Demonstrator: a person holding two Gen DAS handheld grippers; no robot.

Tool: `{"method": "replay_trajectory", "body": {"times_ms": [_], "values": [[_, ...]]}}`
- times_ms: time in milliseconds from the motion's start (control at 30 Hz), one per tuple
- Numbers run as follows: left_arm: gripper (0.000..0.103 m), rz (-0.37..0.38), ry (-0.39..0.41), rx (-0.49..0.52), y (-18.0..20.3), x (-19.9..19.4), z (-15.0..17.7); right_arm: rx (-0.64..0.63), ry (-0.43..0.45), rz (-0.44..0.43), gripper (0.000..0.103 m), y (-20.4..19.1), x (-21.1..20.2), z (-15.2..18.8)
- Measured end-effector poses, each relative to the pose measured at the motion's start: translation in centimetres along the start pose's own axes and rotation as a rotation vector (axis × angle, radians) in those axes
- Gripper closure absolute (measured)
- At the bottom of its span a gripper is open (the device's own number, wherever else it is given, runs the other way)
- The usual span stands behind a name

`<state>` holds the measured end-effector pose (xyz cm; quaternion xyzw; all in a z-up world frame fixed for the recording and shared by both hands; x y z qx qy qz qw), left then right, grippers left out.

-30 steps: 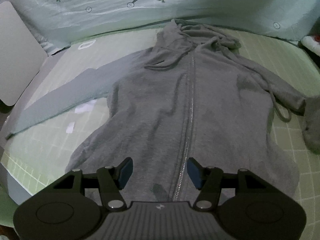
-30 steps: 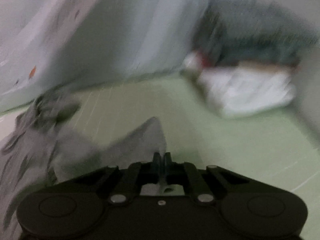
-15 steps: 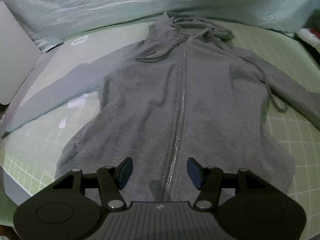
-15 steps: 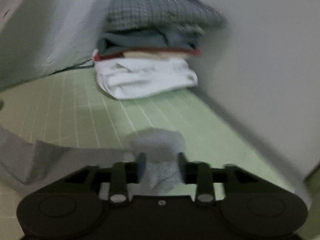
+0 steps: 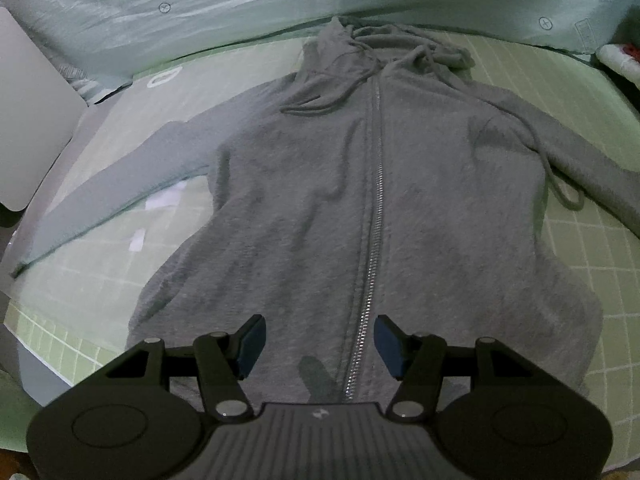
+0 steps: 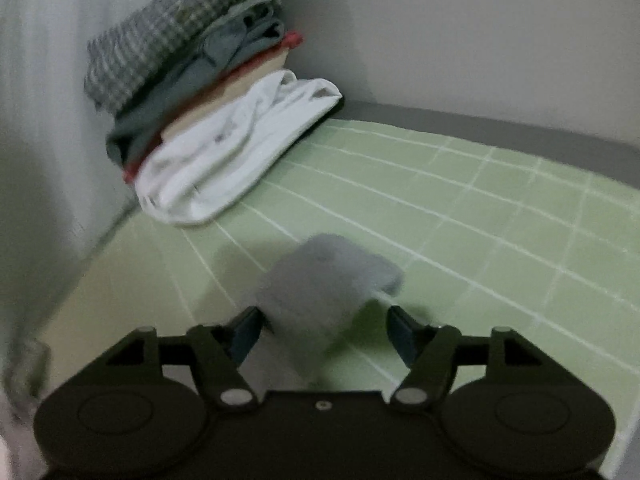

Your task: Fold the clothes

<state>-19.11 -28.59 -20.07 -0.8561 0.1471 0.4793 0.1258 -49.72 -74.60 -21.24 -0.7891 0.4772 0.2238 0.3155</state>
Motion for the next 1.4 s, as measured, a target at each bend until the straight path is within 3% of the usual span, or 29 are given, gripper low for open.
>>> {"method": "replay_trajectory", "body": {"times_ms": [67,100,133,200,267,400,433,467,533,567,633,733,800,933,1067,1133,1267,1300,1333,1367,1400], "values": [[0.042,0.001,-0.002,-0.004,-0.1,0.0,0.0,0.057,0.020,-0.043,0.031,0.4,0.5,-0.8],[0.042,0.002,-0.002,-0.007,-0.1,0.0,0.0,0.077,0.029,-0.059,0.051,0.6,0.6,-1.2],[0.042,0.002,-0.003,-0.014,-0.3,0.0,0.0,0.078,0.039,-0.067,0.092,0.7,0.5,-1.7],[0.042,0.003,-0.004,-0.028,-0.6,0.1,0.0,0.044,0.073,-0.054,0.097,0.6,-0.3,-2.8],[0.042,-0.005,0.003,-0.055,-1.4,0.0,-0.1,-0.031,0.137,0.017,0.097,0.5,-2.1,-3.9],[0.042,-0.043,0.029,-0.143,-4.1,-0.3,-0.6,-0.181,0.265,0.161,0.095,0.2,-5.8,-6.1],[0.042,-0.054,0.036,-0.172,-5.0,-0.4,-0.6,-0.232,0.247,0.214,0.080,0.3,-5.8,-6.1],[0.042,-0.065,0.036,-0.204,-6.2,-0.3,-0.8,-0.295,0.173,0.287,0.072,0.5,-4.7,-5.5],[0.042,-0.083,0.031,-0.262,-8.4,-0.2,-0.9,-0.381,0.081,0.375,0.067,0.4,-3.9,-4.2],[0.042,-0.092,0.030,-0.283,-9.5,-0.2,-1.0,-0.408,0.081,0.374,0.062,-0.3,-4.3,-3.4],[0.042,-0.107,0.036,-0.315,-11.7,-0.2,-1.1,-0.452,0.104,0.343,0.031,-2.2,-5.7,-1.9],[0.042,-0.098,0.048,-0.297,-13.8,-0.2,-1.5,-0.536,0.098,0.237,0.023,-6.5,-7.0,1.1],[0.042,-0.073,0.051,-0.257,-14.7,0.1,-1.8,-0.565,0.056,0.109,0.023,-9.9,-7.3,3.7],[0.041,-0.012,0.054,-0.185,-15.3,1.1,-2.3,-0.506,-0.051,-0.170,0.023,-17.3,-8.0,9.1],[0.037,0.097,0.013,-0.118,-15.3,3.0,-2.6,-0.445,-0.186,-0.445,0.023,-23.6,-8.6,14.2],[0.037,0.164,-0.012,-0.084,-14.9,3.9,-2.5,-0.466,-0.237,-0.512,0.023,-25.7,-8.7,16.2],[0.036,0.256,-0.056,-0.061,-14.4,5.6,-1.9,-0.480,-0.342,-0.535,0.022,-28.1,-8.0,19.9],[0.038,0.273,-0.064,-0.062,-14.4,6.1,-1.8,-0.453,-0.367,-0.552,0.028,-28.3,-8.0,20.6],[0.049,0.295,-0.075,-0.077,-14.5,6.2,-1.8,-0.424,-0.385,-0.579,0.055,-28.4,-8.0,21.1],[0.079,0.316,-0.086,-0.091,-14.7,6.3,-1.8,-0.392,-0.409,-0.621,0.078,-28.8,-8.3,21.5],[0.089,0.338,-0.097,-0.105,-14.8,6.4,-1.7,-0.351,-0.435,-0.678,0.092,-29.2,-8.8,21.5]]}}
Point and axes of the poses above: each gripper's, at about its wrist camera, not at the fingertips, and x roughly the way its jaws point, y to its right, z to its underside, the point moved 7 cm from there along x, roughly the way its jaws point, and after that the axes turned 14 degrees about -x, right-handed, at the moved point
